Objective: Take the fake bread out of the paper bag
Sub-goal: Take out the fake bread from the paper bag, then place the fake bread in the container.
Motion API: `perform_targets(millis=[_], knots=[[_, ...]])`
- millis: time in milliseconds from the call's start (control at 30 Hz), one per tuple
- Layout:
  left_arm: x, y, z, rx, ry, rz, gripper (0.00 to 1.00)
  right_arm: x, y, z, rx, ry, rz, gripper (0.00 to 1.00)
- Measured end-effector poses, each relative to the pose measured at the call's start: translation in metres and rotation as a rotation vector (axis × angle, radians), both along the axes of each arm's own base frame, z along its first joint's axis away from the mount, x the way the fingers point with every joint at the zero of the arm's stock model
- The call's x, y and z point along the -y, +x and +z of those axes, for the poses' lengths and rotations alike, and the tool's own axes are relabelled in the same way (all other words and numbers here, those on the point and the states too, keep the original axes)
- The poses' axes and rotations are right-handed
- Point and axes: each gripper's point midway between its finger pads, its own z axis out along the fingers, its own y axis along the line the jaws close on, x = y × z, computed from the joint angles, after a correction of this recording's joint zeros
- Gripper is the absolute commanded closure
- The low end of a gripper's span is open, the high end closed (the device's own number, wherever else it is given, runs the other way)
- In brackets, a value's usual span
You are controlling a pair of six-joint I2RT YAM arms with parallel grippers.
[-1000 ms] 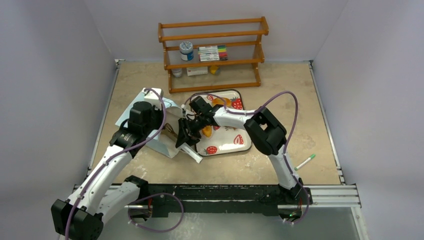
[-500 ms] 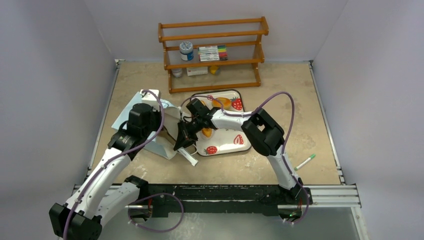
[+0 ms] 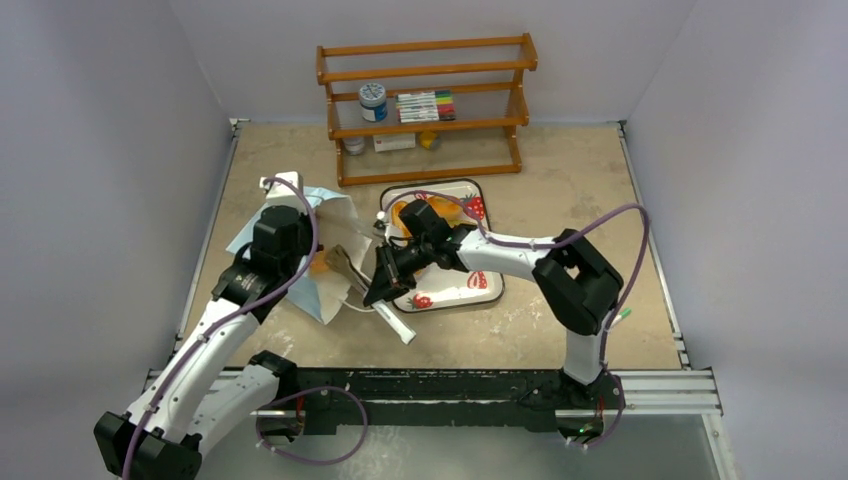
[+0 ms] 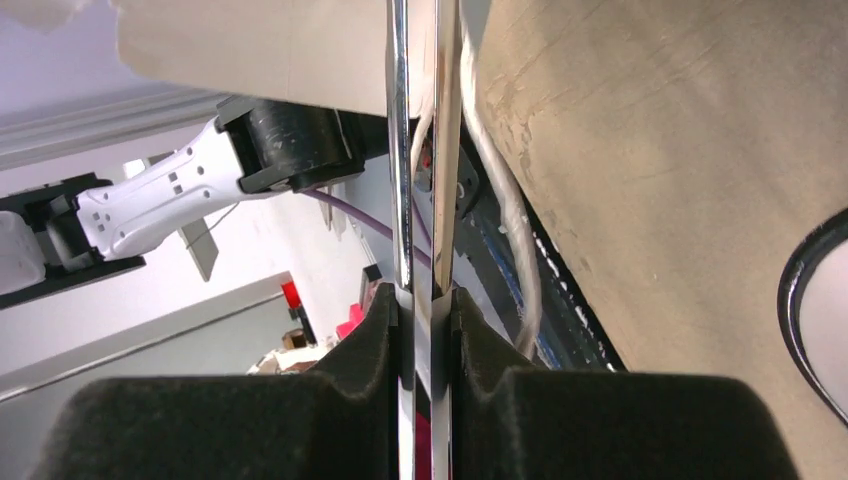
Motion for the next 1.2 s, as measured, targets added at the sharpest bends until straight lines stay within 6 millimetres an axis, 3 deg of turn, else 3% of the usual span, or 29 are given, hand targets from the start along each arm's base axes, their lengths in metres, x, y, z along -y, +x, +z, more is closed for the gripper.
perform_targets(millis=[233,467,933,1200], knots=[[-0.017,0.008,0.000,0.004,0.003,0.140,1.00,0.016,0.000,0.013,0.033,0.014,-0.040,1.00],[-0.029,0.018,-0.011,-0.019,0.034,0.251,1.00,0.035,0.004,0.039,0.096,0.037,-0.094,1.00],[-0.051,0.040,-0.009,0.008,0.022,0.477,1.00,0.105,0.010,0.071,0.168,0.048,-0.275,1.00],[-0.052,0.044,-0.013,0.009,0.006,0.494,1.00,0.144,0.037,0.084,0.229,0.052,-0.473,1.00]])
